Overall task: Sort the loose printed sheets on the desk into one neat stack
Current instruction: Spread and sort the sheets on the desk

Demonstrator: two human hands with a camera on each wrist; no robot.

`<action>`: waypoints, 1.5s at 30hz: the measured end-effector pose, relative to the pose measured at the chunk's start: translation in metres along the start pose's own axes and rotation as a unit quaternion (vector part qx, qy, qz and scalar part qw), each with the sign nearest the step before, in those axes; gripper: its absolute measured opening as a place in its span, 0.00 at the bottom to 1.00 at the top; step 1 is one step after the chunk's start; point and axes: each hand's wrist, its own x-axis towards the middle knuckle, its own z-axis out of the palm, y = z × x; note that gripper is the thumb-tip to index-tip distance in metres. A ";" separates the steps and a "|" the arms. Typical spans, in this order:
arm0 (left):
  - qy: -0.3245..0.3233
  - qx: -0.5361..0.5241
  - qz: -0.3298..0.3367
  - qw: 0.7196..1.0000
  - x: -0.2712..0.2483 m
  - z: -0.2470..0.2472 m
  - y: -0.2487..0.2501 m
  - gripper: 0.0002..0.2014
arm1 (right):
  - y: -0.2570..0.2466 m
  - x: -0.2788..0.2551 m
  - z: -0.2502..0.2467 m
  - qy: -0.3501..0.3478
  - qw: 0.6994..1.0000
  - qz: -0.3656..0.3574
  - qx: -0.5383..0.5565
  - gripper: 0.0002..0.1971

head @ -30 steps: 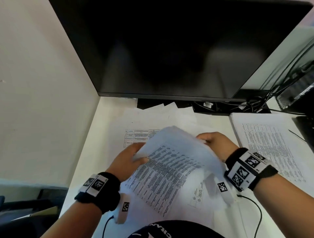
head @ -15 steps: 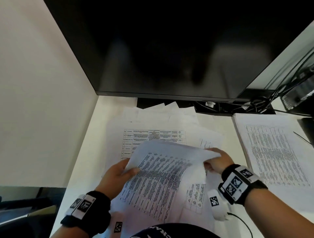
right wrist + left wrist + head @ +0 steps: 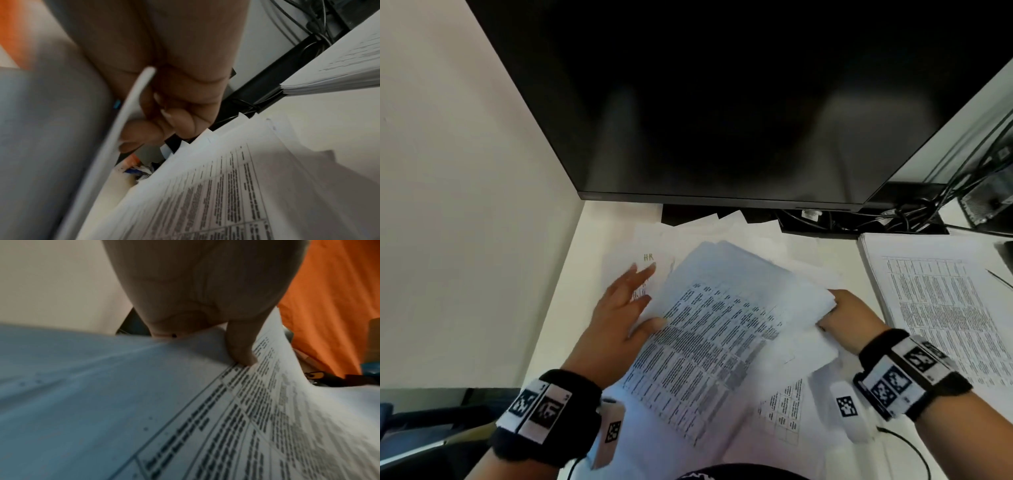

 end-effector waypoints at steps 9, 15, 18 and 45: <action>-0.099 -0.081 -0.035 0.991 -0.003 0.024 0.027 0.19 | 0.028 0.003 -0.009 0.109 0.990 0.084 0.041 0.11; -0.080 -0.105 -0.152 0.980 0.013 0.048 0.030 0.09 | 0.067 0.010 0.014 0.114 0.983 0.142 -0.001 0.17; -0.032 -0.115 -0.250 0.961 0.027 0.052 0.019 0.18 | 0.069 0.010 0.017 0.183 0.974 0.129 0.033 0.16; -0.090 -0.293 -0.304 0.902 0.014 0.079 0.055 0.30 | 0.045 -0.014 0.030 0.172 0.981 0.081 0.038 0.22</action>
